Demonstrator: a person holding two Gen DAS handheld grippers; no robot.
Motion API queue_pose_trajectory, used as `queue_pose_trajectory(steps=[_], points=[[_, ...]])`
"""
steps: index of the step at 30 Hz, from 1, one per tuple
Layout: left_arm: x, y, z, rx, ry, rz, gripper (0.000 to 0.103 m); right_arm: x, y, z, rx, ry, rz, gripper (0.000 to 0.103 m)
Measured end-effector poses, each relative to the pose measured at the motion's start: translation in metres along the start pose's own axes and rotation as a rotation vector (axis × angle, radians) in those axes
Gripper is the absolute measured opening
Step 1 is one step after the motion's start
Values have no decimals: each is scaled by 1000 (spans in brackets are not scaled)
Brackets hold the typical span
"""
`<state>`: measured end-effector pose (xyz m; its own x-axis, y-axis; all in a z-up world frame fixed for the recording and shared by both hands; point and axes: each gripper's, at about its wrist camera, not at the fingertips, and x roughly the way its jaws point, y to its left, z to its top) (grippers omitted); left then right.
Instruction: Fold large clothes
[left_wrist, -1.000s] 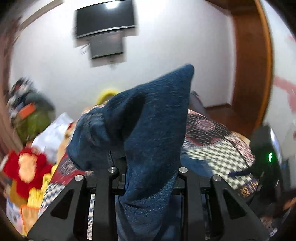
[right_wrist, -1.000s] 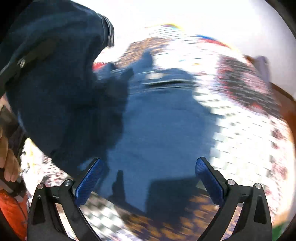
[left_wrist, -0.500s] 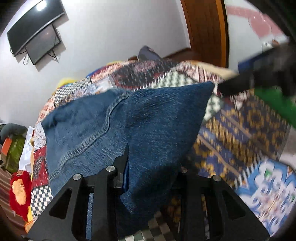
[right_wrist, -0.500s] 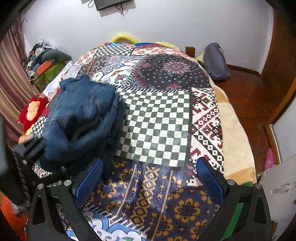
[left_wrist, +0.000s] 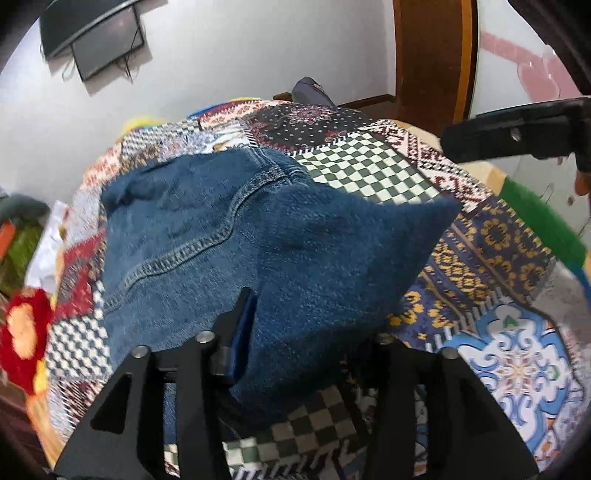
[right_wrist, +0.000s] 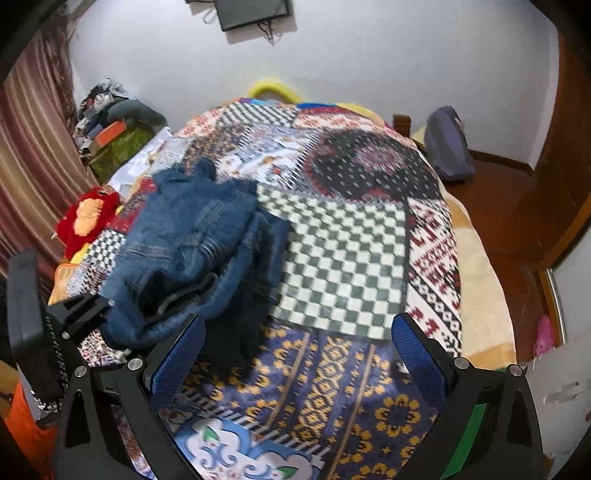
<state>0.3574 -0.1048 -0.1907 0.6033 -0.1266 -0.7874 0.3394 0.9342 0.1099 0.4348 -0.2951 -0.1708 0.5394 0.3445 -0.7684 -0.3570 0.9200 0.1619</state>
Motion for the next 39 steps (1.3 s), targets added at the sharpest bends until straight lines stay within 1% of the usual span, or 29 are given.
queue_pose_trajectory(steps=[1, 2, 3, 4, 5, 7, 9, 12, 13, 15, 17, 20, 23, 25, 26, 29, 32, 34, 37, 39], points=[[-1, 1, 1, -15, 0, -27, 67, -2, 5, 3, -7, -12, 10, 101], [-4, 2, 1, -38, -1, -56, 87, -5, 10, 6, -13, -23, 21, 100], [-9, 2, 1, -62, -9, -80, 91, -7, 14, 9, -19, -33, 32, 100], [-16, 3, 1, -78, -27, -101, 92, -8, 18, 11, -24, -40, 40, 100], [-19, 3, 2, -82, -35, -107, 92, -11, 24, 14, -33, -52, 54, 101], [-32, 7, 4, -98, -62, -101, 92, -13, 33, 18, -45, -65, 72, 100], [-48, 20, 4, -139, -107, -92, 92, -13, 42, 22, -55, -69, 98, 100], [-66, 48, 0, -213, -151, -58, 96, -10, 57, 24, -71, -68, 133, 100], [-71, 61, -4, -243, -164, -37, 99, -8, 61, 23, -75, -66, 143, 100], [-75, 83, -11, -286, -169, 5, 101, -1, 68, 22, -79, -52, 162, 101], [-70, 105, -19, -326, -133, 57, 101, 9, 74, 20, -81, -30, 174, 101], [-53, 131, -35, -379, -61, 103, 101, 34, 81, 12, -82, 33, 180, 101], [-35, 145, -53, -418, -1, 104, 101, 65, 81, 2, -90, 115, 143, 101], [-20, 151, -65, -434, 51, 109, 101, 80, 75, -5, -104, 153, 108, 100], [-16, 152, -71, -442, 59, 92, 101, 84, 71, -8, -104, 161, 109, 101], [-15, 156, -85, -495, 44, 23, 102, 94, 52, -16, -101, 193, 86, 101], [-22, 158, -91, -500, 30, 51, 101, 89, 37, -17, -75, 206, 104, 101], [-27, 158, -93, -496, 28, 68, 101, 84, 33, -17, -77, 206, 101, 101], [-35, 163, -92, -477, 27, 128, 101, 71, 36, -13, -106, 189, 78, 101], [-40, 171, -87, -479, 7, 138, 101, 63, 42, -10, -133, 169, 65, 101]])
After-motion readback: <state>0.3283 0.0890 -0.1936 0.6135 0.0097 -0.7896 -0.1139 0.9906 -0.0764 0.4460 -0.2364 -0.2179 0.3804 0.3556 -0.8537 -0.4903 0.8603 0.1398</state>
